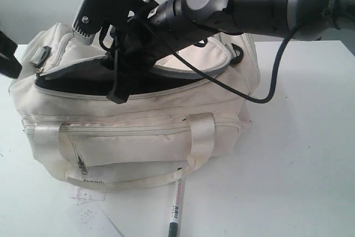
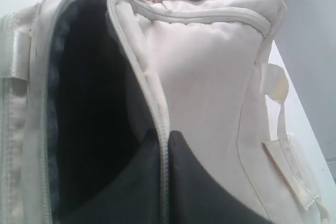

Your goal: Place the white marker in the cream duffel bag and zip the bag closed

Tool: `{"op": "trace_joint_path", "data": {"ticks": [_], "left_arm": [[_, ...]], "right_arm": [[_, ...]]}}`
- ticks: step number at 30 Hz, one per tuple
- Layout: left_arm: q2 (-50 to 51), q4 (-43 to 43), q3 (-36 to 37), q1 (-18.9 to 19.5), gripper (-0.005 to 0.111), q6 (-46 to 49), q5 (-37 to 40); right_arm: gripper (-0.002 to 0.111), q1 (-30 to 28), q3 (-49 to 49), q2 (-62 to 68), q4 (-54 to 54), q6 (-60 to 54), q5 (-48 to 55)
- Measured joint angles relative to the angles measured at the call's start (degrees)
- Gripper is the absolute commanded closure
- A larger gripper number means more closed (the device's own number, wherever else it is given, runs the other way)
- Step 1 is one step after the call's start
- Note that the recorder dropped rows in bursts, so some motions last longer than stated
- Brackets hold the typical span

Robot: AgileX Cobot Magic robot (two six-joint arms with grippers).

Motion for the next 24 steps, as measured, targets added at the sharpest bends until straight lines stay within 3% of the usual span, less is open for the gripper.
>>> {"op": "trace_joint_path", "data": {"ticks": [5, 10, 16, 24], "left_arm": [[-5.5, -11.3, 15.2, 0.0, 0.045, -3.1, -11.6], [-9.7, -15.8, 23.5, 0.0, 0.045, -12.4, -21.9], [-10.9, -16.9, 28.4, 0.0, 0.045, -28.4, -26.5], [-10.4, -22.7, 28.7, 0.0, 0.045, -32.3, -31.7]], "right_arm": [[0.108, 0.0, 0.0, 0.0, 0.0, 1.0, 0.1], [0.108, 0.0, 0.0, 0.0, 0.0, 2.4, 0.2], [0.108, 0.0, 0.0, 0.0, 0.0, 4.0, 0.5], [0.108, 0.0, 0.0, 0.0, 0.0, 4.1, 0.9]]}}
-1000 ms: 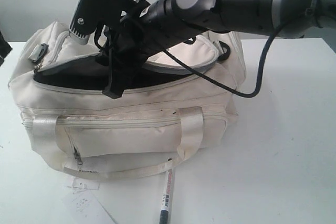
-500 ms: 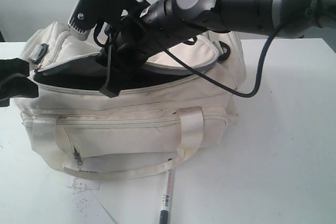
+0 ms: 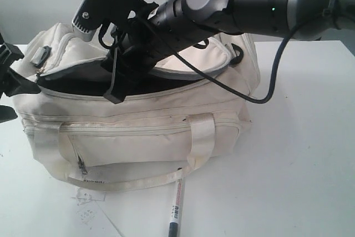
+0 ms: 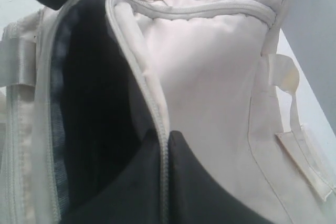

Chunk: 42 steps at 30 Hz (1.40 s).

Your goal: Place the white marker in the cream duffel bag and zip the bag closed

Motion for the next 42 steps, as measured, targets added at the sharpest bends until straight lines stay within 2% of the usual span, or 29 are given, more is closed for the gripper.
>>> {"op": "trace_joint_path", "data": {"ticks": [14, 16, 19, 21, 26, 35, 42], "left_arm": [[5.0, -1.5, 0.0, 0.0, 0.047, 0.0, -1.0], [5.2, -1.7, 0.0, 0.0, 0.058, 0.0, -1.3], [5.2, -1.7, 0.0, 0.0, 0.09, 0.0, -1.8], [5.3, -1.7, 0.0, 0.0, 0.107, 0.0, -1.8], [5.6, -2.1, 0.0, 0.0, 0.107, 0.0, -2.0], [5.6, -2.7, 0.0, -0.1, 0.107, 0.0, -2.9], [5.6, -2.6, 0.0, -0.1, 0.107, 0.0, -3.0]], "right_arm": [[0.108, 0.0, 0.0, 0.0, 0.0, 0.8, 0.4], [0.108, 0.0, 0.0, 0.0, 0.0, 0.9, 0.5], [0.108, 0.0, 0.0, 0.0, 0.0, 1.0, 0.5], [0.108, 0.0, 0.0, 0.0, 0.0, 1.0, 0.5], [0.108, 0.0, 0.0, 0.0, 0.0, 2.1, -2.2], [0.108, -0.8, 0.0, 0.0, -0.1, 9.3, -23.6], [0.108, -1.8, 0.0, 0.0, -0.1, 13.5, -34.7]]}}
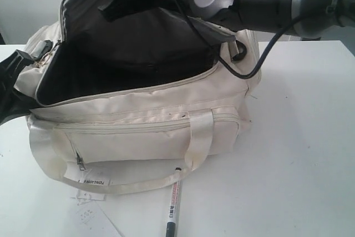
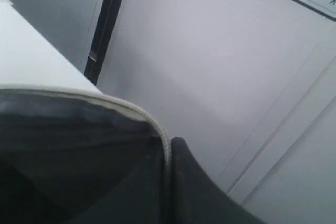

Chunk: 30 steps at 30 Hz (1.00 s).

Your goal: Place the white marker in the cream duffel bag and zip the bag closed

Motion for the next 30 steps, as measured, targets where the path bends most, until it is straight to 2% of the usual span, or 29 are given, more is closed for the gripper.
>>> {"op": "trace_joint_path", "data": {"ticks": [11, 18, 20, 21, 26, 27, 30], "left_arm": [[0.0, 0.6, 0.0, 0.0, 0.107, 0.0, -1.3], [0.1, 1.3, 0.0, 0.0, 0.106, 3.4, -1.3], [0.1, 1.3, 0.0, 0.0, 0.094, 3.6, -1.3], [0.1, 1.3, 0.0, 0.0, 0.08, 3.6, -1.3], [0.1, 1.2, 0.0, 0.0, 0.039, 4.4, -1.3], [0.0, 1.2, 0.0, 0.0, 0.035, 5.2, -1.3], [-2.0, 1.5, 0.0, 0.0, 0.035, 11.1, -1.3]], "right_arm": [[0.108, 0.0, 0.0, 0.0, 0.8, 1.5, -9.6], [0.108, 0.0, 0.0, 0.0, 1.1, 1.5, -9.8], [0.108, 0.0, 0.0, 0.0, 1.1, 1.5, -9.8], [0.108, 0.0, 0.0, 0.0, 1.1, 1.5, -9.8], [0.108, -0.1, 0.0, 0.0, 1.2, 1.5, -9.8], [0.108, -0.1, 0.0, 0.0, 1.2, 1.5, -9.9], [0.108, -0.1, 0.0, -0.1, 1.2, 1.7, -10.1]]}}
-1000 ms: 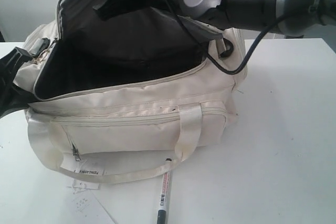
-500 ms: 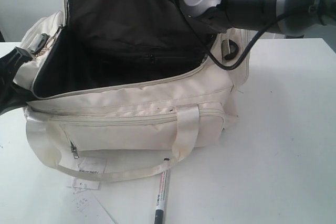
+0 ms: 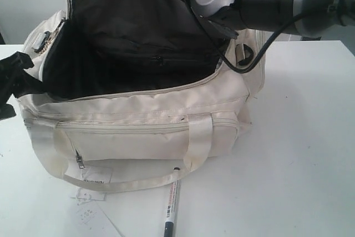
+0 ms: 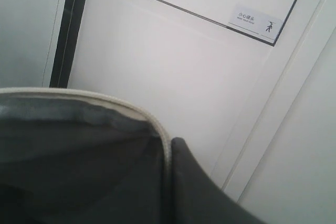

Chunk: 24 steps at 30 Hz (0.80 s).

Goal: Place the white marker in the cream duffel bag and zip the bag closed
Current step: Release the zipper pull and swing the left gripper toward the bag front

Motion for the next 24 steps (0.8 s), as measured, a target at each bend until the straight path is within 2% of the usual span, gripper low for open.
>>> {"op": "trace_joint_path", "data": {"ticks": [3, 5, 6, 7, 8, 10, 12, 15, 20, 24], "left_arm": [[-3.1, 1.1, 0.0, 0.0, 0.036, 6.4, -0.3], [-6.7, 7.0, 0.0, 0.0, 0.036, 11.1, -0.5], [-8.0, 9.4, 0.0, 0.0, 0.04, 11.7, -0.5], [-9.7, 11.6, 0.0, 0.0, 0.047, 12.2, -0.5], [-10.9, 12.6, 0.0, 0.0, 0.057, 12.4, -0.5], [-13.1, 13.5, 0.0, -1.0, 0.085, 13.4, 1.0], [-13.8, 13.6, 0.0, -3.8, 0.106, 15.7, 3.4], [-13.9, 13.7, 0.0, -9.1, 0.107, 20.5, 5.2], [-13.9, 13.7, 0.0, -16.2, 0.107, 21.8, 6.7], [-10.7, 13.4, -4.5, -22.6, 0.107, 22.7, 17.0]], "right_arm": [[0.108, 0.0, 0.0, 0.0, 0.0, 0.0, 0.0], [0.108, 0.0, 0.0, -0.1, 0.0, 0.1, 0.0], [0.108, 0.0, 0.0, -0.1, 0.0, 0.1, 0.0], [0.108, 0.0, 0.0, -0.1, 0.0, 0.1, 0.0], [0.108, 0.0, 0.0, -0.1, 0.0, 0.1, 0.0], [0.108, 0.0, 0.0, -0.1, 0.0, 0.1, 0.0], [0.108, 0.0, 0.0, -0.1, 0.0, 0.1, 0.0], [0.108, 0.0, 0.0, -0.1, 0.0, 0.1, 0.0], [0.108, -0.1, 0.0, -0.1, 0.0, 0.1, 0.0], [0.108, -0.1, 0.0, -0.1, 0.0, 0.1, 0.0]]}}
